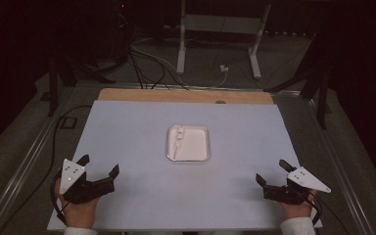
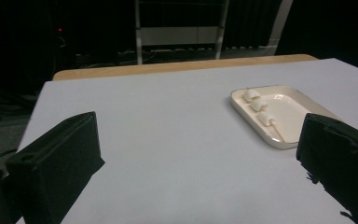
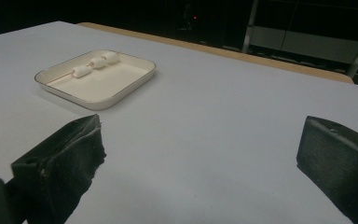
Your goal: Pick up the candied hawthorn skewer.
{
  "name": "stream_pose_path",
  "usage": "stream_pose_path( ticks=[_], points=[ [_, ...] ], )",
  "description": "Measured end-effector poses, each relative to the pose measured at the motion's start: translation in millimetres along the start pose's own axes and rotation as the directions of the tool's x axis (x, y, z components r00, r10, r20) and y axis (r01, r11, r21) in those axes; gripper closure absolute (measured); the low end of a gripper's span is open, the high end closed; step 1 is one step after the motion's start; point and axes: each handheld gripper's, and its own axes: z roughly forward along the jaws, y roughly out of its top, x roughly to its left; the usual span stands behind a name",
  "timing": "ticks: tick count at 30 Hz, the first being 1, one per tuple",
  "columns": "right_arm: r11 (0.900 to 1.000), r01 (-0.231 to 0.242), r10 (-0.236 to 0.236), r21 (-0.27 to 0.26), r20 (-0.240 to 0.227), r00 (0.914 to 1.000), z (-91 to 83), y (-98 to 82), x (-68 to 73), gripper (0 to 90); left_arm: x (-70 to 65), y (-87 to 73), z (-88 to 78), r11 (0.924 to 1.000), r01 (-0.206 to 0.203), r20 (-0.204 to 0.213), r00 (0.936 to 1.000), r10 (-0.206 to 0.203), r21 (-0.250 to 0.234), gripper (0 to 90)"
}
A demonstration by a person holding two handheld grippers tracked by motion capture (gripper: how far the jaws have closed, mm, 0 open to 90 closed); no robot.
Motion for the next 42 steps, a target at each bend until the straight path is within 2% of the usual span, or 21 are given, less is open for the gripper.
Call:
stream_pose_path(
  ticks=[11, 16, 20, 28, 42],
  points=[
    [1.0, -0.007, 0.007, 0.0, -0.004, 1.0, 0.2, 0.0, -0.6, 0.5, -19.7, 11.2, 25.5, 0.9992, -0.026, 0.065, 0.9976, 0.024, 0.03, 1.3],
    [1.0, -0.011, 0.011, 0.003, -0.002, 0.9999, 0.2, -0.2, -0.9, 0.5, -26.3, 14.8, 40.3, 0.9977, -0.036, 0.127, 0.9915, 0.029, 0.058, 1.3],
    [1.0, -0.012, 0.012, 0.0, -0.001, 0.9999, 0.1, -0.1, -1.1, 0.5, -31.5, 16.6, 51.0, 0.9963, -0.042, 0.155, 0.9874, 0.03, 0.075, 1.3],
    [1.0, -0.014, 0.014, -0.001, -0.004, 0.9999, 0.2, 0.1, -0.9, 0.5, -35.9, 16.3, 70.4, 0.9943, -0.025, 0.192, 0.9814, 0.005, 0.104, 1.3],
    [1.0, -0.016, 0.016, -0.003, -0.005, 0.9999, 0.5, 0.2, -0.4, 0.5, -44.0, 14.2, 102.3, 0.9898, 0.003, 0.218, 0.9754, -0.034, 0.142, 1.8]
  ],
)
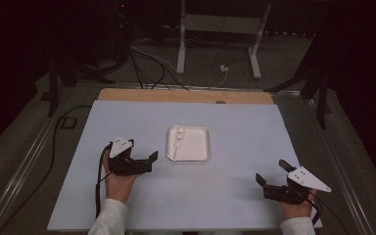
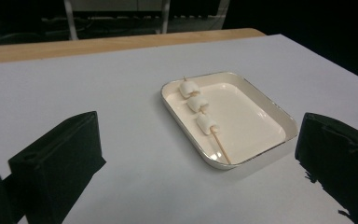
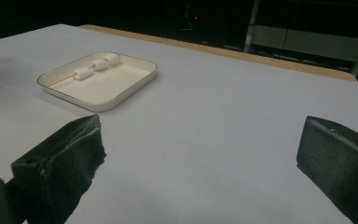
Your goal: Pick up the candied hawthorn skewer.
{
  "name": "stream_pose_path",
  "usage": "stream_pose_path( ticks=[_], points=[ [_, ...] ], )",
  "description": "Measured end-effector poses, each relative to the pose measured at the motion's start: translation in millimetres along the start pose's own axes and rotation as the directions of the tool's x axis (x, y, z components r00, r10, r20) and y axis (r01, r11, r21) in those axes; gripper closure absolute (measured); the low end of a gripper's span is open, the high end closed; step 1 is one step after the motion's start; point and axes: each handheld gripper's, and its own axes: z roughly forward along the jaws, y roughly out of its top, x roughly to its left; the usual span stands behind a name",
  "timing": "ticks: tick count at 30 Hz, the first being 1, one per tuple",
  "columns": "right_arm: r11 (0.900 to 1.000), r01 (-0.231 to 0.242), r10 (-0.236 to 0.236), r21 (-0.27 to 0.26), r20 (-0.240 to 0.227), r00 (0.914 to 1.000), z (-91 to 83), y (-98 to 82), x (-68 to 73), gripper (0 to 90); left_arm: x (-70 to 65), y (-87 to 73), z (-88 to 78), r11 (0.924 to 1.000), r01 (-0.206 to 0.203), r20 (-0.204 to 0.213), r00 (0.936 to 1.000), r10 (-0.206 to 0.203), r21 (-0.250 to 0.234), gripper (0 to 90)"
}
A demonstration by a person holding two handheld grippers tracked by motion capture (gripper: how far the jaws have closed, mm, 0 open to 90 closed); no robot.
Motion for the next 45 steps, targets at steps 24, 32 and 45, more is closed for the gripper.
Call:
stream_pose_path(
  ticks=[24, 32, 45],
  points=[
    [1.0, 0.002, -0.002, 0.001, 0.003, 1.0, -0.5, 0.2, -0.8, 0.5, -16.7, 2.0, 49.6, 0.9988, -0.039, -0.003, 0.9992, 0.039, 0.03, 1.9],
    [1.0, 0.004, -0.004, 0.002, 0.002, 1.0, -0.3, 0.1, -0.6, 0.5, -22.3, 0.2, 67.0, 0.9972, -0.044, -0.004, 0.999, 0.045, 0.059, 3.3],
    [1.0, 0.001, -0.001, 0.007, 0.002, 1.0, -0.1, -0.2, -1.1, 0.5, -33.2, -2.7, 92.8, 0.9895, -0.052, 0.009, 0.9987, 0.051, 0.135, 6.5]
  ],
)
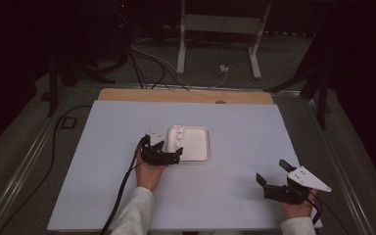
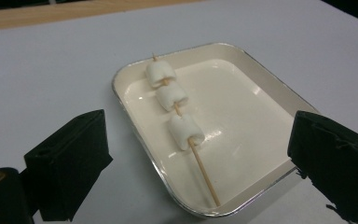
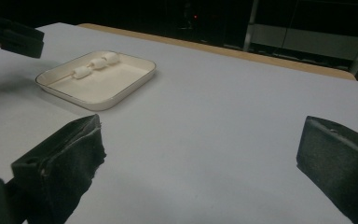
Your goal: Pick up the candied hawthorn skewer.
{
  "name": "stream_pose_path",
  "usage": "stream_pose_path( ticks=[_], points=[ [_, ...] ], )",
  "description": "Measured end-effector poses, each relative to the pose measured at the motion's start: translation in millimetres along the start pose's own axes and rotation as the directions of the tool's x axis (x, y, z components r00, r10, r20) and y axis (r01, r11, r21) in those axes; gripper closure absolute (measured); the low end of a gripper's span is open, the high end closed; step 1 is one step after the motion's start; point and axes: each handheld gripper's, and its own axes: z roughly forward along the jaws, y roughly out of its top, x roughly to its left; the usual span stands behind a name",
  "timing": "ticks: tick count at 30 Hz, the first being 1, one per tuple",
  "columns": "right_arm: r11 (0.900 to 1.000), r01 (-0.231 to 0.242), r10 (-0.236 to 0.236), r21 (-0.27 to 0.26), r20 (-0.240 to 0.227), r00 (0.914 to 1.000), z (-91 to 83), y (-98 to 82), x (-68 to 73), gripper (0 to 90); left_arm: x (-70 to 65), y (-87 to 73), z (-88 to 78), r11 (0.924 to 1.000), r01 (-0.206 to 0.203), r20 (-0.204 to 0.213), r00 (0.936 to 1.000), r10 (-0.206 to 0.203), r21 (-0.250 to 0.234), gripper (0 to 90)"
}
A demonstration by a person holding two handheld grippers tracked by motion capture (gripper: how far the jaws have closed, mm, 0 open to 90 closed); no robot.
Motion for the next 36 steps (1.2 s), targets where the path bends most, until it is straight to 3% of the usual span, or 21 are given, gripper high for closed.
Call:
stream_pose_path(
  ticks=[7, 12, 14, 19, 23, 27, 31, 36],
  points=[
    [1.0, -0.001, 0.001, -0.001, -0.003, 1.0, 0.2, 0.1, 0.5, 0.5, -1.6, -1.9, 12.0, 0.9984, 0.011, 0.022, 0.9997, -0.012, 0.055, 8.7],
    [1.0, -0.003, 0.003, 0.001, -0.004, 1.0, 0.3, 0.0, 0.2, 0.5, -5.8, -3.4, 20.8, 0.994, -0.015, 0.049, 0.9988, 0.009, 0.109, 14.0],
    [1.0, -0.003, 0.003, 0.001, -0.004, 1.0, 0.3, 0.0, 0.1, 0.5, -8.1, -3.0, 23.0, 0.9926, -0.027, 0.031, 0.9992, 0.024, 0.118, 15.2],
    [1.0, -0.006, 0.006, 0.0, -0.005, 1.0, 0.1, 0.0, 0.0, 0.5, -12.0, 0.2, 26.6, 0.9863, -0.051, 0.011, 0.9987, 0.05, 0.157, 32.4],
    [1.0, -0.007, 0.007, -0.002, -0.004, 1.0, -0.1, 0.0, -0.4, 0.5, -15.9, -3.9, 31.9, 0.9724, -0.086, -0.009, 0.9959, 0.09, 0.217, 47.7],
    [1.0, -0.008, 0.008, -0.003, -0.004, 1.0, -0.2, 0.0, -0.5, 0.5, -16.6, -2.3, 31.7, 0.9686, -0.092, -0.038, 0.9939, 0.103, 0.231, 58.6],
    [1.0, -0.007, 0.007, -0.003, -0.007, 0.9999, -0.1, 0.1, 0.0, 0.5, -16.5, -1.4, 30.6, 0.9648, -0.108, -0.027, 0.9927, 0.118, 0.24, 75.4],
    [1.0, -0.008, 0.008, -0.004, -0.009, 0.9999, -0.1, 0.2, 0.2, 0.5, -15.3, 0.6, 31.6, 0.9639, -0.086, -0.048, 0.9937, 0.101, 0.252, 89.3]
  ],
)
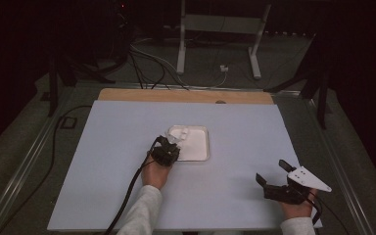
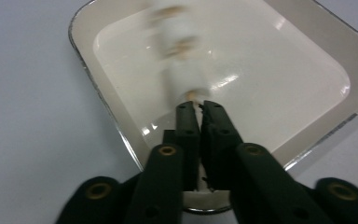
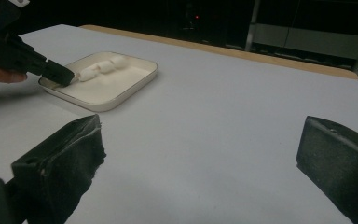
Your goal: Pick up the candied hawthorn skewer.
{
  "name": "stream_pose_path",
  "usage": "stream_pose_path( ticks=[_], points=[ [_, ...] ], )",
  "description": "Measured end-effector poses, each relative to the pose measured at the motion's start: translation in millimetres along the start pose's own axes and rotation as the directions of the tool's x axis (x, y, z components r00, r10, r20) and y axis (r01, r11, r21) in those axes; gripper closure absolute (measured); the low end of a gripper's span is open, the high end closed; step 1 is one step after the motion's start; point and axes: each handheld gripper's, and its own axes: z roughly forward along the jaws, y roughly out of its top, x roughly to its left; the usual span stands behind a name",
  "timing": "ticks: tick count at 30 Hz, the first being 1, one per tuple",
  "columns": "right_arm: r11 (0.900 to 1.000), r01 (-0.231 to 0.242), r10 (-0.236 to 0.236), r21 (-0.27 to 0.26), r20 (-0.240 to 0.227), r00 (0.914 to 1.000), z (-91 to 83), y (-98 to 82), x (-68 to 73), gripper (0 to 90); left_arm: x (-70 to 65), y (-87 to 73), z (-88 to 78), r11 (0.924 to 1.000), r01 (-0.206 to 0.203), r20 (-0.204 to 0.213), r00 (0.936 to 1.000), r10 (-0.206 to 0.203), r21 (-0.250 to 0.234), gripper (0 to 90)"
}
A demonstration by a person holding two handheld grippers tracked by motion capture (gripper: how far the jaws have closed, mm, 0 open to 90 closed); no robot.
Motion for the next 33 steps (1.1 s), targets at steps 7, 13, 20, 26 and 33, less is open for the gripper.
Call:
stream_pose_path(
  ticks=[7, 13, 20, 26, 33],
  points=[
    [1.0, -0.003, 0.003, 0.001, -0.003, 1.0, 0.1, -0.1, -0.3, 0.5, -0.2, 3.4, 1.1, 0.9997, 0.021, -0.008, 0.9997, -0.021, 0.013, 90.0],
    [1.0, -0.005, 0.005, -0.003, 0.0, 1.0, -0.4, -0.3, -1.7, 0.5, 1.0, 3.0, -3.1, 0.9983, 0.058, 0.014, 0.9982, -0.057, -0.01, 90.0],
    [1.0, -0.004, 0.004, -0.003, 0.0, 1.0, -1.0, -0.3, -1.5, 0.5, -2.2, -0.9, -19.8, 0.9982, 0.041, 0.015, 0.9991, -0.041, -0.043, 90.0],
    [1.0, -0.007, 0.007, 0.003, -0.006, 1.0, 0.6, -0.2, 0.0, 0.5, -1.0, -7.2, -33.6, 0.9962, 0.045, 0.025, 0.9988, -0.043, -0.075, 90.0],
    [1.0, -0.01, 0.01, -0.003, -0.032, 0.9994, 2.3, 2.1, 7.2, 0.5, -2.1, -12.4, -50.8, 0.9901, 0.044, 0.047, 0.9982, -0.038, -0.133, 90.0]
  ],
)
